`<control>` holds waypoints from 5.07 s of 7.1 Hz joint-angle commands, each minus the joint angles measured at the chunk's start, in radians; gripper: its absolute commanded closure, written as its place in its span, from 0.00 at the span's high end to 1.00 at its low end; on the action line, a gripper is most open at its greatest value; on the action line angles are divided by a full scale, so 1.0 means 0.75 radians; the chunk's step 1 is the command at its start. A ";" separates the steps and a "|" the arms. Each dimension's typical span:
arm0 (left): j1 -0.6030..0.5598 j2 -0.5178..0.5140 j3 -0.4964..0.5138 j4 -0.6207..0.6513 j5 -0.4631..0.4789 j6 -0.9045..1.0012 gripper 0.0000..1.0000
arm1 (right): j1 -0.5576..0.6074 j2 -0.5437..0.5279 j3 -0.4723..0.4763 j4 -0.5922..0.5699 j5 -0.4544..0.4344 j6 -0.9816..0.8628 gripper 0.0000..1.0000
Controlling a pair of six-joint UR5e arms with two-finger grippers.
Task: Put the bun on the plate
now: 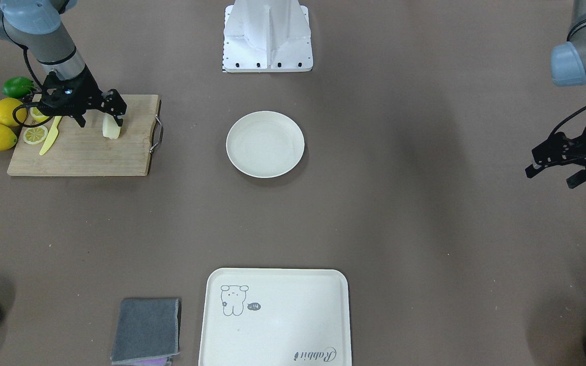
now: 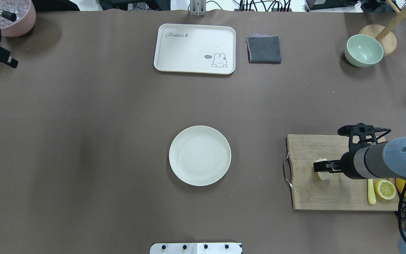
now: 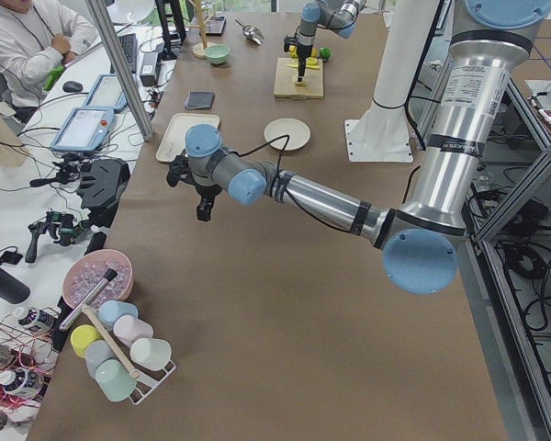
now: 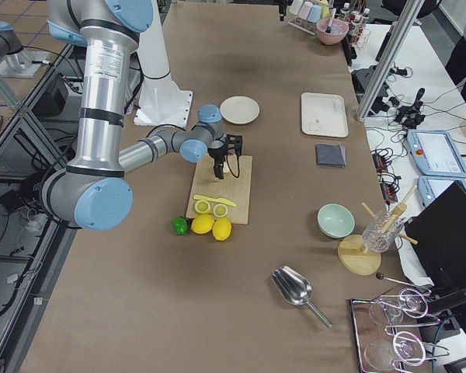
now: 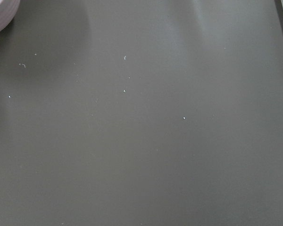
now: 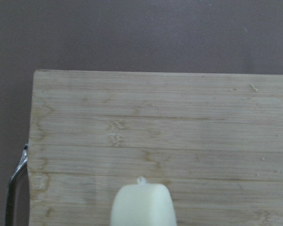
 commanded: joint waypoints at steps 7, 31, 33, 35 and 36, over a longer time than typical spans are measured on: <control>0.006 -0.005 0.010 0.002 0.010 0.000 0.98 | 0.005 0.067 -0.054 -0.003 0.013 -0.128 0.36; -0.187 0.028 0.004 0.230 0.011 0.323 0.98 | 0.051 1.113 -0.318 -0.682 0.030 0.139 1.00; -0.359 0.026 -0.005 0.569 0.028 0.728 0.98 | 0.221 0.966 -0.237 -0.682 0.167 -0.033 1.00; -0.405 0.233 -0.013 0.618 0.213 0.800 0.98 | 0.393 0.833 -0.185 -0.684 0.288 -0.245 1.00; -0.411 0.275 -0.013 0.612 0.216 0.802 0.98 | 0.505 0.771 -0.175 -0.684 0.364 -0.376 1.00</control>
